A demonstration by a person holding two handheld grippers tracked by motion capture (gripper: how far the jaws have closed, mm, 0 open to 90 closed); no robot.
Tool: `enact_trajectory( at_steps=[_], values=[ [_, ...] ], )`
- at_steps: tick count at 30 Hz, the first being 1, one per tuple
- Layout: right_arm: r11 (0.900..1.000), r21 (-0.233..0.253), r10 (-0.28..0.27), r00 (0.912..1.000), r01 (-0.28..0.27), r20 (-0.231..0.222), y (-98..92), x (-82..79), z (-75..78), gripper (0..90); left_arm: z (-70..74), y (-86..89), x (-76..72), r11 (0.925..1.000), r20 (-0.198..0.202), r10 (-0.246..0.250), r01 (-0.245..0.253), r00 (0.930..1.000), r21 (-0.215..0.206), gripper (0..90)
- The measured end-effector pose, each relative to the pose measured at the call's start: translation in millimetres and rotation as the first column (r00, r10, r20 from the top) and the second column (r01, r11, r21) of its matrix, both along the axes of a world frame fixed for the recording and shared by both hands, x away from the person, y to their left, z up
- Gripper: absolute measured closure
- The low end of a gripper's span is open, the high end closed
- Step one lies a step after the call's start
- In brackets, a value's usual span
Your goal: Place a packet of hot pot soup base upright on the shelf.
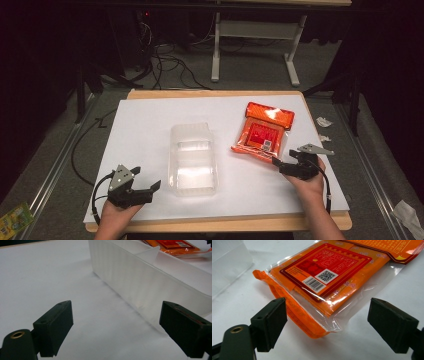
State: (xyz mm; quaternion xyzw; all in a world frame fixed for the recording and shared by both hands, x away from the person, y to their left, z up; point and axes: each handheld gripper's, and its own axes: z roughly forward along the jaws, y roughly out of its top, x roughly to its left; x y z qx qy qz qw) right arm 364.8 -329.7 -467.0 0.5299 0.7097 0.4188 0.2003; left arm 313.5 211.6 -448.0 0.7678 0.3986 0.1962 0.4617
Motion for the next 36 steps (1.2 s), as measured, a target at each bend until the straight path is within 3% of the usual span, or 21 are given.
enact_trajectory(
  at_steps=[6,10,16,17,18,19,23,24,27,31,34,35,36],
  values=[
    [0.999,-0.019,0.040,0.9986,-0.040,-0.035,7.5,1.3,-6.4,19.8,0.2,0.6,0.0,1.0000,0.000,0.005,-0.005,1.0000,-0.003,12.3],
    [0.996,-0.069,0.042,0.9959,-0.048,-0.080,14.1,3.6,-12.9,22.3,1.0,1.0,-1.2,1.0000,0.006,0.004,-0.004,1.0000,-0.002,12.4],
    [0.997,-0.069,0.035,0.9963,-0.041,-0.079,14.4,4.0,-12.4,27.6,1.0,0.8,-1.4,1.0000,0.005,0.003,-0.003,1.0000,-0.001,12.4],
    [0.997,-0.066,0.034,0.9967,-0.038,-0.074,14.0,3.9,-12.1,33.3,1.0,1.0,-1.4,1.0000,0.005,0.003,-0.003,1.0000,-0.002,12.4],
    [0.995,-0.094,0.018,0.9974,-0.025,-0.070,14.1,3.5,-12.0,38.2,1.1,1.1,-1.4,1.0000,0.006,0.004,-0.004,1.0000,-0.003,12.4],
    [0.997,-0.070,0.009,0.9970,-0.015,-0.077,11.3,4.3,-12.3,42.9,1.2,1.3,-1.3,1.0000,0.006,0.004,-0.004,1.0000,-0.003,12.5],
    [0.997,-0.077,0.010,0.9972,-0.015,-0.074,10.2,4.6,-12.0,51.1,0.9,1.4,-1.0,1.0000,0.003,0.003,-0.003,1.0000,-0.002,12.6],
    [0.994,-0.105,0.025,0.9990,-0.029,-0.038,11.0,3.0,-10.4,57.9,0.7,1.2,-0.9,1.0000,0.002,0.003,-0.003,1.0000,-0.002,12.6],
    [0.993,-0.116,0.031,0.9992,-0.034,-0.026,11.9,2.6,-9.9,62.1,0.4,0.5,-0.7,1.0000,0.003,0.003,-0.003,1.0000,-0.001,12.7],
    [0.996,-0.089,0.027,0.9990,-0.030,-0.035,8.5,4.7,-10.8,75.7,0.3,-0.3,-0.8,1.0000,0.002,0.002,-0.002,1.0000,0.000,12.8],
    [0.996,-0.076,0.053,0.9981,-0.055,-0.030,7.5,3.5,-9.6,86.5,0.2,-0.3,-0.7,1.0000,0.002,0.002,-0.002,1.0000,0.000,12.8],
    [0.996,-0.053,0.072,0.9971,-0.073,-0.026,7.3,2.9,-8.3,90.0,-0.1,-0.1,-0.4,1.0000,0.000,0.002,-0.002,1.0000,0.000,12.9],
    [0.996,-0.053,0.072,0.9971,-0.073,-0.026,7.3,2.9,-8.3,90.0,-0.1,-0.1,-0.4,1.0000,0.000,0.002,-0.002,1.0000,0.000,12.9]
  ],
)
